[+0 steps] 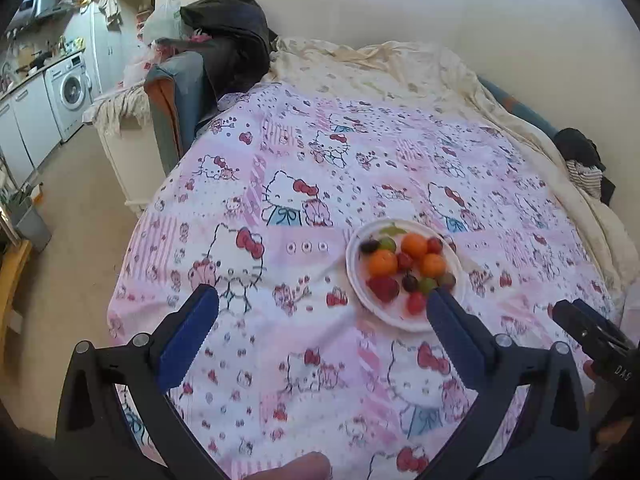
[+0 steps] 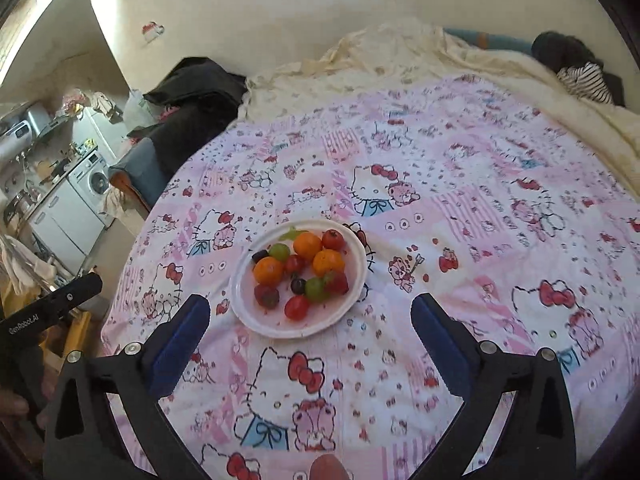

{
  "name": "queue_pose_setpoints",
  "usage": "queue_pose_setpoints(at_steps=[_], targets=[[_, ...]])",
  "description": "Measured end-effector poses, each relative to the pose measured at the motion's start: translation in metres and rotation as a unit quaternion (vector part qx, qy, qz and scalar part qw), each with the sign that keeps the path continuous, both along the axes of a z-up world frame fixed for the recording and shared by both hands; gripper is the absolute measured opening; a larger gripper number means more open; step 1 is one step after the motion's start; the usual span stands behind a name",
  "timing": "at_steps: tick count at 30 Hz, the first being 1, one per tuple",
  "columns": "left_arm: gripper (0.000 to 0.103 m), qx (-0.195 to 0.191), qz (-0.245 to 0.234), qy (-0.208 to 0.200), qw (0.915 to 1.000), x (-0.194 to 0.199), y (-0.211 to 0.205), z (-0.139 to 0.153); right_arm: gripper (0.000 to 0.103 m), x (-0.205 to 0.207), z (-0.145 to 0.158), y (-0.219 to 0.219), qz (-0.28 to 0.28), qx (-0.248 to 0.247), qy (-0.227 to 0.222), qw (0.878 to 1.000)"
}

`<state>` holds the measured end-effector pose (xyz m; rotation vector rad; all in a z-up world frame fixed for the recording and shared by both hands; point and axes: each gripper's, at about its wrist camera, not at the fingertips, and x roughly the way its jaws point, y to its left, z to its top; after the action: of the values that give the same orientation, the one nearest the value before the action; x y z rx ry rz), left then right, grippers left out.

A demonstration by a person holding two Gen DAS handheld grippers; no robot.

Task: Organize fruits

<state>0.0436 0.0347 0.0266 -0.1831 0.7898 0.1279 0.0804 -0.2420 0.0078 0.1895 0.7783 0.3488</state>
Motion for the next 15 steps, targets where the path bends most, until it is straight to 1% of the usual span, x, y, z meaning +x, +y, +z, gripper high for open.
queue_pose_setpoints(at_steps=[2,5,7,10,15], targets=[[0.102,0.023,-0.009,-0.005,0.9997,-0.011,-0.009,-0.002,0.103,-0.013,0.001,0.004,0.001,-0.012,-0.009,1.0],[0.103,0.033,-0.019,-0.013,0.9992,-0.022,-0.017,-0.003,0.103,-0.022,0.0,0.01,0.001,-0.024,-0.016,1.0],[0.103,0.035,-0.027,-0.015,0.9989,-0.024,-0.02,-0.003,0.103,-0.024,-0.001,0.013,-0.003,-0.037,-0.022,0.999],[0.103,0.034,-0.02,-0.024,0.9989,-0.026,-0.019,-0.002,0.103,-0.025,-0.002,0.018,-0.006,-0.047,-0.037,0.998],[0.103,0.038,-0.013,-0.022,0.9989,-0.018,-0.019,-0.012,0.103,-0.019,-0.01,0.029,0.006,-0.057,-0.033,0.998]])
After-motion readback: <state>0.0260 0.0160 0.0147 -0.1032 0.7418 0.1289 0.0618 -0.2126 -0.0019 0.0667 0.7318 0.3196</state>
